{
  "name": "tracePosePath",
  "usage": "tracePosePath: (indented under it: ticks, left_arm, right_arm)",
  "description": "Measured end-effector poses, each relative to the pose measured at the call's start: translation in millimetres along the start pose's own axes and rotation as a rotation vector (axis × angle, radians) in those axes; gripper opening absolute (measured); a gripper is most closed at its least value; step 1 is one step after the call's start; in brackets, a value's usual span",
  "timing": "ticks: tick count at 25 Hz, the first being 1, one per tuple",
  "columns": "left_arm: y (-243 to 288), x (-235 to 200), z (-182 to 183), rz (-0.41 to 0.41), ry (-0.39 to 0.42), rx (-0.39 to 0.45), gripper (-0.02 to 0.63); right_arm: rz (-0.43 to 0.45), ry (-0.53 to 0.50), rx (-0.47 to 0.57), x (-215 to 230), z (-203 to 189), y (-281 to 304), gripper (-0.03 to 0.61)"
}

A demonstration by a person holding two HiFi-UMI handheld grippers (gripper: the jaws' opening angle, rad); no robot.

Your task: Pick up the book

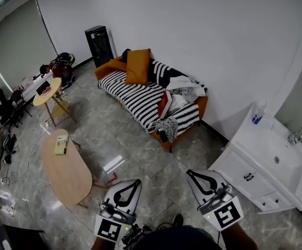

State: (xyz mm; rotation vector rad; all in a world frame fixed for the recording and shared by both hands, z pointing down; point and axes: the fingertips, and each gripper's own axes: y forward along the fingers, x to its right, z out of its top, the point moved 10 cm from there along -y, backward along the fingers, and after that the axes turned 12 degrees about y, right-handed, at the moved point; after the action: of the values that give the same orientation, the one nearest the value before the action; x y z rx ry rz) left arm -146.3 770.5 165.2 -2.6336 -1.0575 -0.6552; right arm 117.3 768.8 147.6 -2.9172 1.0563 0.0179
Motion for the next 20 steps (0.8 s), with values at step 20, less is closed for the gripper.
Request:
tracePosePath:
  ticks: [20]
  left_arm:
    - [44,-51,-22,-0.054,-0.001,0.005,0.005]
  right_arm:
    - [-0.057,-0.006,0.001,31,-1,43,0.014]
